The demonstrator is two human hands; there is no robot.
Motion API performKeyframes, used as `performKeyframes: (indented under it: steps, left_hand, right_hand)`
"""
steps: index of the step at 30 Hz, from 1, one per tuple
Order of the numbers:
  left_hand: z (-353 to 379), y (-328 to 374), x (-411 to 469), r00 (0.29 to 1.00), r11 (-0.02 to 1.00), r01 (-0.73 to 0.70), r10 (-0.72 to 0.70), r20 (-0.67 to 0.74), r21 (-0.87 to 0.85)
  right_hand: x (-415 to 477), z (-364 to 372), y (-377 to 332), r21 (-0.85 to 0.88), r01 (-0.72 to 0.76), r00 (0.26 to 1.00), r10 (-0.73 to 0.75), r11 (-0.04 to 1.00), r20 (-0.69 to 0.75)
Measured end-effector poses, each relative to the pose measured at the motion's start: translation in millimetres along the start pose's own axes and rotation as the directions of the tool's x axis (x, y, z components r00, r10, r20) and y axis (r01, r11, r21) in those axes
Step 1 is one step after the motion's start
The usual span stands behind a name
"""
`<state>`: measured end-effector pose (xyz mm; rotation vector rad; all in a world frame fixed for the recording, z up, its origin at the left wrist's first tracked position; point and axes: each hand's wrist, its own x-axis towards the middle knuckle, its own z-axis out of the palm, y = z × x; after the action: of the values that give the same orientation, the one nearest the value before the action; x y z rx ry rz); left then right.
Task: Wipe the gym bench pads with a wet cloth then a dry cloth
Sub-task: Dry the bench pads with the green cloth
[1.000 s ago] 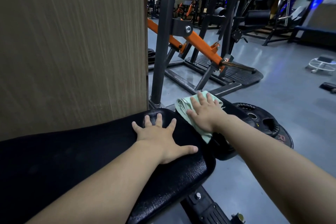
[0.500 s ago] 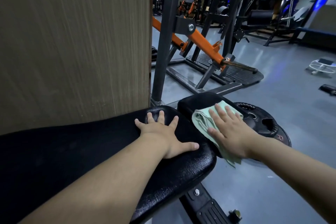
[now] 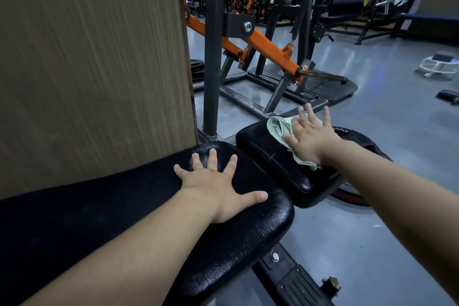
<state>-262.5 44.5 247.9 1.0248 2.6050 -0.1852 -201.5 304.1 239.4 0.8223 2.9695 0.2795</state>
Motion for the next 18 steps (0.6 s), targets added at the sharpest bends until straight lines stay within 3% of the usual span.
performKeyframes:
  steps: [8,18]
  left_hand:
    - [-7.5,1.7,2.9,0.999,1.0,0.014,-0.014,0.051,0.005]
    - [-10.0,4.1,3.5,0.997,1.0,0.016,-0.017,0.071,0.013]
  right_hand:
    - [22.2,-2.5,4.6,0.082,0.133,0.99,-0.137,0.988,0.038]
    - [-74.1,5.4,8.2,0.15,0.266,0.964,-0.262,0.952,-0.047]
